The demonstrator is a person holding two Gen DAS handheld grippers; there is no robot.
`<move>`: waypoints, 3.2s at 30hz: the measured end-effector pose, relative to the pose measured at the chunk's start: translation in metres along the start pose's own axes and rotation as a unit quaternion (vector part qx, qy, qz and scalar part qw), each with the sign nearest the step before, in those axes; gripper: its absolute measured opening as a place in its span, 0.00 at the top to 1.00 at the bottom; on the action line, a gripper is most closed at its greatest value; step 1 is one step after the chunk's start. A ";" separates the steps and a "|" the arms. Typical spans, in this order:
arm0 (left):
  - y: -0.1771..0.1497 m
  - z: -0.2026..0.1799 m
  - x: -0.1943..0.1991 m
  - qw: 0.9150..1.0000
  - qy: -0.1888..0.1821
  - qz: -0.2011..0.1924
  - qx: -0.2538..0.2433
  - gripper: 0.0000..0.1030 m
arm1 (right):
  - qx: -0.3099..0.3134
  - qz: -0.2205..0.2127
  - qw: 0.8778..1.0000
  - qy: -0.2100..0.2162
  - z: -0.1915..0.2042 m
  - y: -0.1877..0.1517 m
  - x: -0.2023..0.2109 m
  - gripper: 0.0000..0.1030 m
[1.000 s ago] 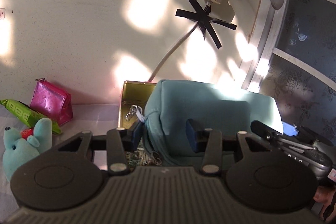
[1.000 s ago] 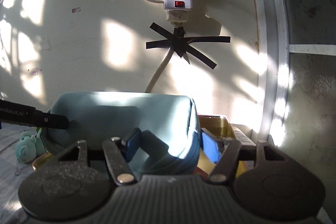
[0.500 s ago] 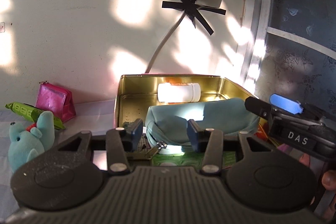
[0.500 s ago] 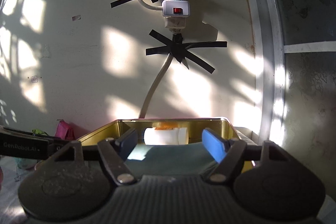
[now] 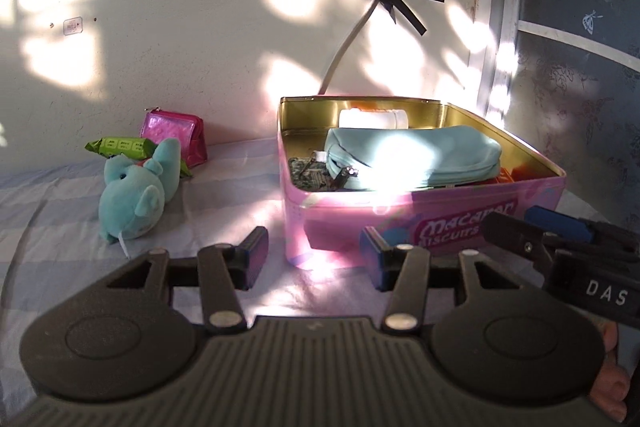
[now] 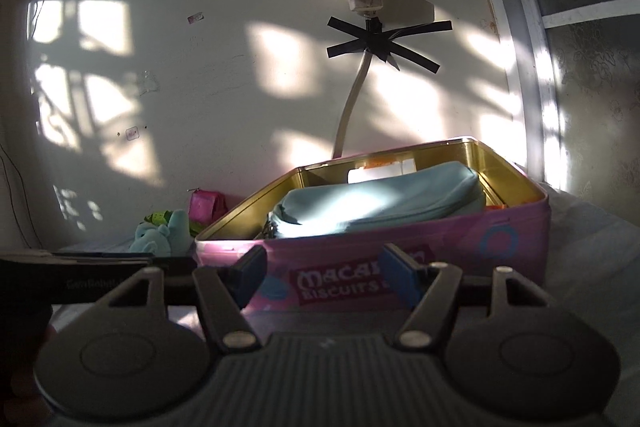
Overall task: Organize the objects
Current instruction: 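Lower the teal pouch into the pink tin and open both grippers, then move both grippers toward the teal plush toy, then grasp the teal plush toy with both grippers, then lower the plush toy into the pink tin and open both grippers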
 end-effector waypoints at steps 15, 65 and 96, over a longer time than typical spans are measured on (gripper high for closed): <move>-0.061 0.060 0.010 0.996 0.074 0.056 0.011 0.43 | 0.031 0.103 0.994 0.029 0.050 -0.052 -0.015 0.37; -0.095 0.204 0.048 0.984 0.044 0.008 0.172 0.31 | 0.123 0.379 0.866 0.303 0.128 -0.077 -0.058 0.25; -0.056 0.084 0.045 0.958 -0.196 0.047 0.203 0.44 | 0.144 0.194 0.949 0.201 0.140 -0.101 -0.029 0.47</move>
Point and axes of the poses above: each gripper's, at about its wrist camera, not at the fingertips, and x roughly against the way its jaws point, z to its left, y to its top, the point moved 4 cm from there along -x, roughly the way its jaws point, and after that the axes turned 10 degrees about -x, right-handed, at the moved point
